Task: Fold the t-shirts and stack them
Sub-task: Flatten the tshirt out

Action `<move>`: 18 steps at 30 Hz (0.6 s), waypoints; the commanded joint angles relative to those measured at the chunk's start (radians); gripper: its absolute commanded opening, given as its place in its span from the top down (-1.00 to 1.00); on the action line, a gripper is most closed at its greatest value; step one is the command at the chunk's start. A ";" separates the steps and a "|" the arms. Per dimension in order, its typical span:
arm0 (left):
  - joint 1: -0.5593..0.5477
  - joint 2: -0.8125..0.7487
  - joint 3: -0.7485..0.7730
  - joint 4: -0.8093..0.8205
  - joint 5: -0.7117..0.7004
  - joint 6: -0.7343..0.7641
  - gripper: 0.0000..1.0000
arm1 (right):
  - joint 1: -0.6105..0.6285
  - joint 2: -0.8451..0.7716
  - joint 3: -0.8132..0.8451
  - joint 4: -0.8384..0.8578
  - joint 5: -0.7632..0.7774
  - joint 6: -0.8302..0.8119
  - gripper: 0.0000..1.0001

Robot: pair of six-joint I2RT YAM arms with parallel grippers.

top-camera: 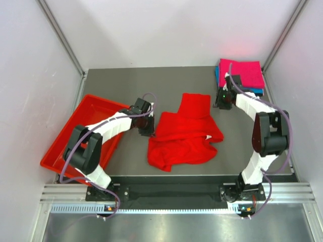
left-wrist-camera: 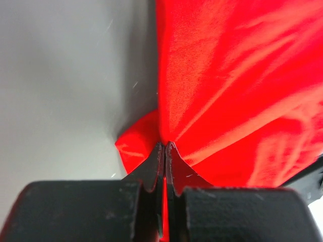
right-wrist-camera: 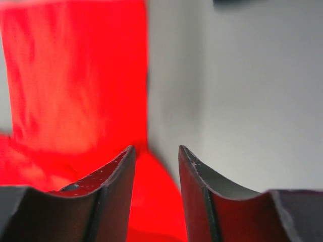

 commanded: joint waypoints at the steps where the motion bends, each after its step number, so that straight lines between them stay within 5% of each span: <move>1: 0.001 -0.077 -0.038 -0.013 -0.039 -0.009 1.00 | 0.000 0.073 0.103 0.057 0.006 0.066 0.22; 18: 0.001 -0.112 -0.059 0.052 0.015 -0.028 0.73 | 0.106 0.400 0.437 0.057 0.184 0.128 0.20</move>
